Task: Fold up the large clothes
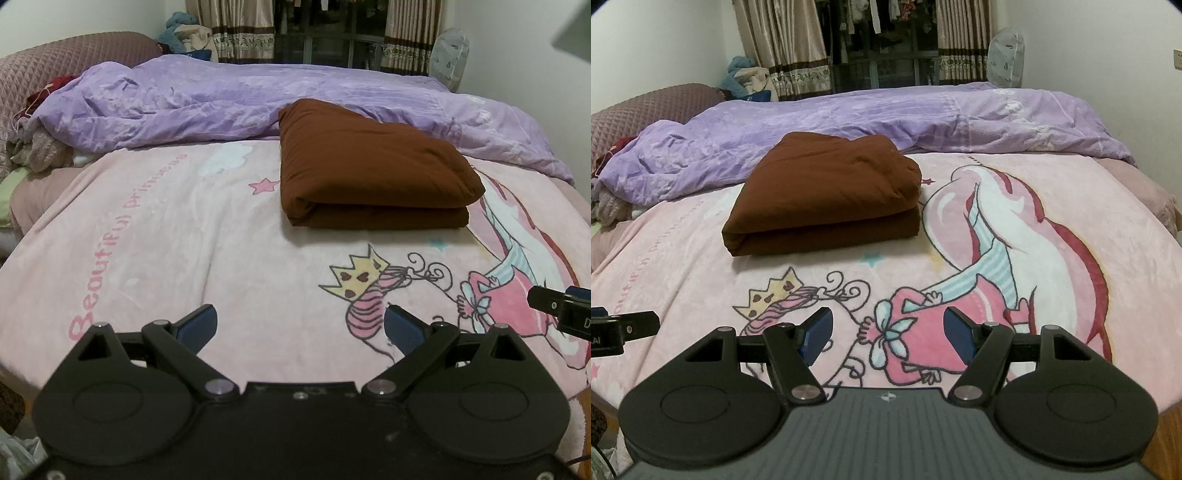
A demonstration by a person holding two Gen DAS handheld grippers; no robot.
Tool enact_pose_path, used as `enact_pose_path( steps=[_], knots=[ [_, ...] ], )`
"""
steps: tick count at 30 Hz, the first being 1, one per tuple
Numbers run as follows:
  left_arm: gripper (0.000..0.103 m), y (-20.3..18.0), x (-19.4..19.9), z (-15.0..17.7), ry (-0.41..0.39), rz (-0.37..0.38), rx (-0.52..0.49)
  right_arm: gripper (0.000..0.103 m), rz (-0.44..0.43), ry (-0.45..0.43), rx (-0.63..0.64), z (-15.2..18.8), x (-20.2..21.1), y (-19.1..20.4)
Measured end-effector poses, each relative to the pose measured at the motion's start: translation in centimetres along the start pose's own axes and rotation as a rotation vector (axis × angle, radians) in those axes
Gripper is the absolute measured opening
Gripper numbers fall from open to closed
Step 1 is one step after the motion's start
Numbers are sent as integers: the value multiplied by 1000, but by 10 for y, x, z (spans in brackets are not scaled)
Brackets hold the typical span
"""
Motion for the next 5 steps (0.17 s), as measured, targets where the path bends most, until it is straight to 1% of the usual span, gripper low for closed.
enact_pose_path(
  steps=[5],
  knots=[
    [99, -1, 0, 0, 0, 3, -3, 81, -1, 1, 0, 0, 0, 0]
  ],
)
Point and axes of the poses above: each gripper's, at about its wrist camera, not at the fingertips, and x roughly against the way its jaws point, y to its left, z to its underside, the point moved 9 cm from there along -x, roughly the way its jaws point, and after that the axes turned 3 degrees about x, right-handed, at the moved point
